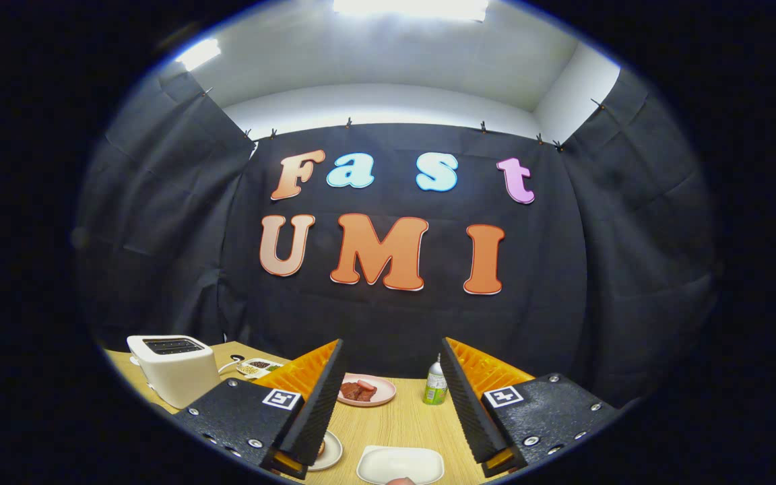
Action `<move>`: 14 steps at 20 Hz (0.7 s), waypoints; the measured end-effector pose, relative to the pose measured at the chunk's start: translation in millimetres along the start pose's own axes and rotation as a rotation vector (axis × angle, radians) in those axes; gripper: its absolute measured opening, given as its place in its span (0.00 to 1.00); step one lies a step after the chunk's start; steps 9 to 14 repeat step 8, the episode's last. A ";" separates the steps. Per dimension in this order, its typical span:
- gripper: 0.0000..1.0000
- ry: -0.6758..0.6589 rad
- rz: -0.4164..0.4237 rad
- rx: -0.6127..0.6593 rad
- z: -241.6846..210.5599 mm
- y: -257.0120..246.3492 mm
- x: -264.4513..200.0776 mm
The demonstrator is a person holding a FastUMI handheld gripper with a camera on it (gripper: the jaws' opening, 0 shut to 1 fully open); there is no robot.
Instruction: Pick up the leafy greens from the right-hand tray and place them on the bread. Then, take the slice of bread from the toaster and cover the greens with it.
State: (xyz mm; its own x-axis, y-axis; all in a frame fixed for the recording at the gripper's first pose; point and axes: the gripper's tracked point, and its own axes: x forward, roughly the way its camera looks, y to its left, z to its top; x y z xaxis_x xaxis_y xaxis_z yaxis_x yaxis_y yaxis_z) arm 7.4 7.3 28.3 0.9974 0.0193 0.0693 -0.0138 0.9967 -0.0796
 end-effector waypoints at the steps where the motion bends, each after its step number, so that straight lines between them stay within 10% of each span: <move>1: 0.84 -0.017 -0.005 -0.007 3.5 -1.3 -3.5; 14: 0.87 -0.070 -0.031 0.016 10.3 -15.2 -13.7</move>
